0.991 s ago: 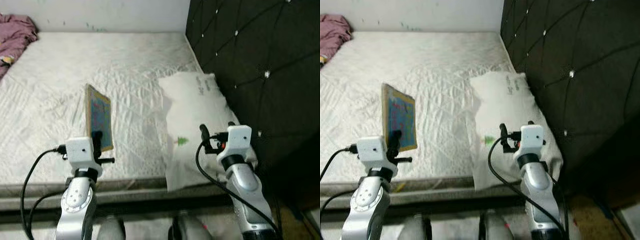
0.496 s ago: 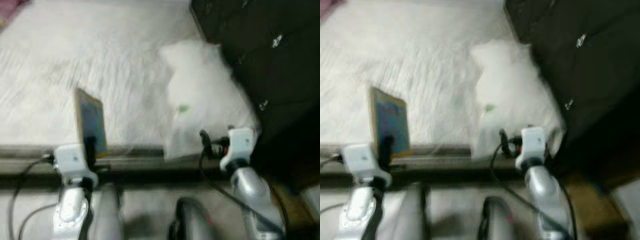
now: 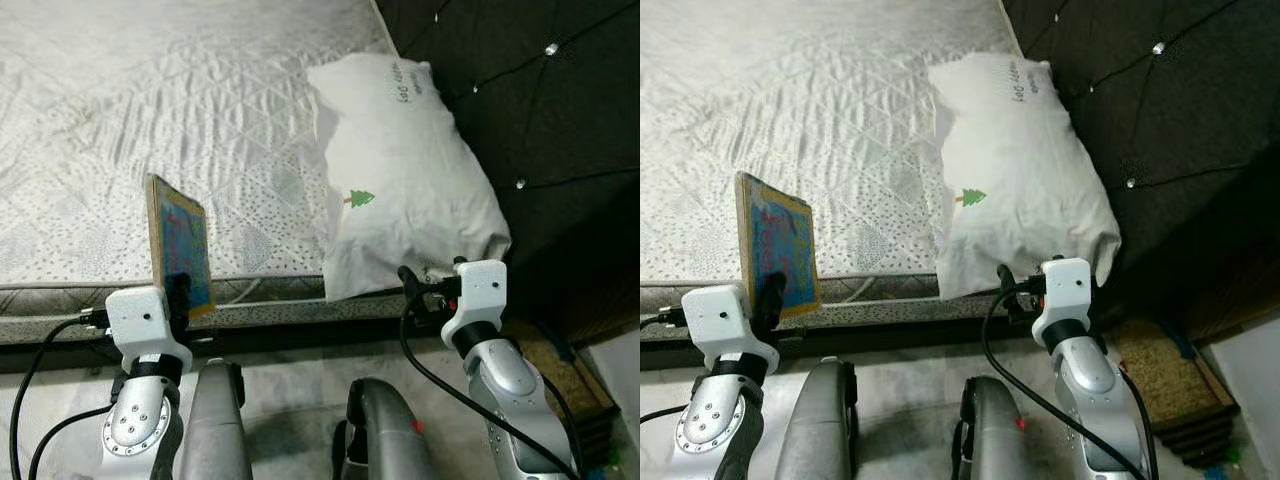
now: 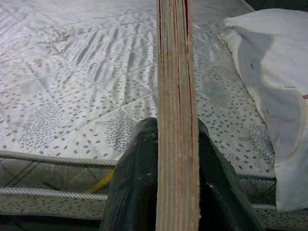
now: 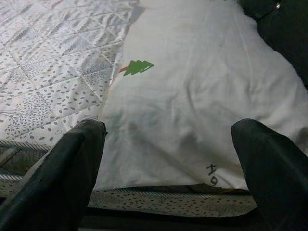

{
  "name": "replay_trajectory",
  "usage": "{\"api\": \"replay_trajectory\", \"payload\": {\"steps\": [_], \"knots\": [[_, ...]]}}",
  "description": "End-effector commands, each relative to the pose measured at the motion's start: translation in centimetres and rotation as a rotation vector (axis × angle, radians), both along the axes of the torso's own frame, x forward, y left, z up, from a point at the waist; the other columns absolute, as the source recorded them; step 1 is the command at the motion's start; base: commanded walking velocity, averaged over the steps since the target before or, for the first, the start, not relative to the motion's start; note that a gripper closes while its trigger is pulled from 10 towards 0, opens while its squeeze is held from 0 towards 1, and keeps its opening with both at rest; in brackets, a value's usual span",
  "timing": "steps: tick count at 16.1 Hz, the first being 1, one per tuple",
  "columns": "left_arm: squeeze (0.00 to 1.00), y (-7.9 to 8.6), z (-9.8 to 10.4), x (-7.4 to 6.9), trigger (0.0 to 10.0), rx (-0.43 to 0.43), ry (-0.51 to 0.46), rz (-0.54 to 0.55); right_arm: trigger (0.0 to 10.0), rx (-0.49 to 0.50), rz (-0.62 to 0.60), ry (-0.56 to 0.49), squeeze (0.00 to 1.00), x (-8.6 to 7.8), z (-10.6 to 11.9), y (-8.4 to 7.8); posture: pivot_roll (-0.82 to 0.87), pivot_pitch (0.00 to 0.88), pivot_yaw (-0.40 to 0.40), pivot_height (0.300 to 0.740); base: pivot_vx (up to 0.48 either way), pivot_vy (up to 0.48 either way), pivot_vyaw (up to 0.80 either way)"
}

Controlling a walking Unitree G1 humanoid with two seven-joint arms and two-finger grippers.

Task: Clean up the room

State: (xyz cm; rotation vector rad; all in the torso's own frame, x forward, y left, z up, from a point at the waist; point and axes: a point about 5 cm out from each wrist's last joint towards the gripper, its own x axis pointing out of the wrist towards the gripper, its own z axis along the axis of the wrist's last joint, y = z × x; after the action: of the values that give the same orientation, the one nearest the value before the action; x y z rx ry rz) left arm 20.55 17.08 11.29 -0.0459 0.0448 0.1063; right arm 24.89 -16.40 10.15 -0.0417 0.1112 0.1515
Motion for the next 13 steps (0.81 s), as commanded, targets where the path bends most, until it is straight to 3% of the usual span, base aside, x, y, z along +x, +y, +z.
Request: {"api": "replay_trajectory", "payload": {"steps": [1, 13], "knots": [[0.00, 0.00, 0.91, -0.18, 10.0, 0.001, -0.037, -0.003, 10.0, 0.001, 0.003, -0.005, 0.00, -0.20, 0.31, -0.06, 0.02, 0.238, -0.087, 0.645, 0.315, 0.000, 0.00], [0.00, 0.12, 1.22, 0.36, 10.0, 0.002, -0.035, -0.013, 10.0, 0.010, -0.007, 0.001, 0.00, -0.01, 0.39, 0.23, 0.01, 0.251, -0.071, 0.645, 0.304, 0.000, 0.00]]}}
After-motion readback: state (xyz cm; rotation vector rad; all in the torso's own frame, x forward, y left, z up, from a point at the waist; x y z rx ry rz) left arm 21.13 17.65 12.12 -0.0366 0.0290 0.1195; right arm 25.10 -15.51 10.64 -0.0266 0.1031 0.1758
